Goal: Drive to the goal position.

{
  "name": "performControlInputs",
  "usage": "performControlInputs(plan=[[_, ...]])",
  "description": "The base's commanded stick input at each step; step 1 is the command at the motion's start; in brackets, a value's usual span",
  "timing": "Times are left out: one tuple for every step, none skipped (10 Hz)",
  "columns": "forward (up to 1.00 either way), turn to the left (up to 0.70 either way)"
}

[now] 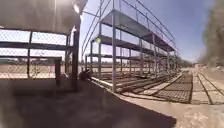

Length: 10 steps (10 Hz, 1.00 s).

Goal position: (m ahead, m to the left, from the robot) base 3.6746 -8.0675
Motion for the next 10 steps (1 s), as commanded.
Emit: performControlInputs(plan=[[0.0, -0.68], [0.0, -0.68], [0.0, -0.68], [0.0, -0.68], [0.0, -0.68], [0.0, -0.68], [0.0, -0.68], [0.0, -0.68], [0.0, -0.69], [0.0, -0.68]])
